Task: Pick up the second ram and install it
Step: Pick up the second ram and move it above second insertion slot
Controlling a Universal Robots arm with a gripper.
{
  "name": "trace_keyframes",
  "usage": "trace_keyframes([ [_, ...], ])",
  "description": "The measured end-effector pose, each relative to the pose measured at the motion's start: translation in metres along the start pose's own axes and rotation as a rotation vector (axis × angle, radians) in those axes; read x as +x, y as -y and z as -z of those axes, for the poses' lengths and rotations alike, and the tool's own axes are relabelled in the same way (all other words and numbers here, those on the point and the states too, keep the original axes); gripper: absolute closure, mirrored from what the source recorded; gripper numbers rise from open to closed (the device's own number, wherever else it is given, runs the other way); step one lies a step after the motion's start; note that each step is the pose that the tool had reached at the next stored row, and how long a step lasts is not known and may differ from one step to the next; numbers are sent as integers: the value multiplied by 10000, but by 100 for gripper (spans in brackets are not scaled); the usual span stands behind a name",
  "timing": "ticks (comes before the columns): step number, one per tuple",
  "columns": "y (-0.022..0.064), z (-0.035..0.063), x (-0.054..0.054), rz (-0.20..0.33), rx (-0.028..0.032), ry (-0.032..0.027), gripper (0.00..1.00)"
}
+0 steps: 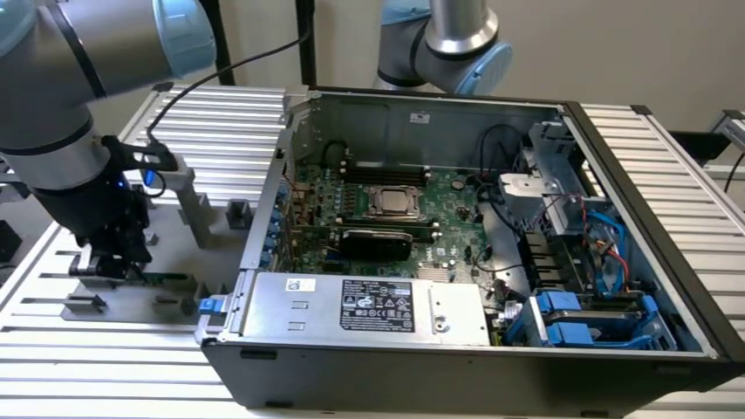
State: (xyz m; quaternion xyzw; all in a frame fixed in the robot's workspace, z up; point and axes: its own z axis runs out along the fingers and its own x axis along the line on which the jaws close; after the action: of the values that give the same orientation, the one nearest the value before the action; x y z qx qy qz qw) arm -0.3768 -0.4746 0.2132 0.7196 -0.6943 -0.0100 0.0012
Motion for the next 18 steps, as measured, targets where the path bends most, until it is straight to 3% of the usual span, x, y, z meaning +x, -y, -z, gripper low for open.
trace_keyframes([
  [9,-13,-158,-4,7,0,-1,64],
  [18,-40,-197,-15,6,-6,-17,64],
])
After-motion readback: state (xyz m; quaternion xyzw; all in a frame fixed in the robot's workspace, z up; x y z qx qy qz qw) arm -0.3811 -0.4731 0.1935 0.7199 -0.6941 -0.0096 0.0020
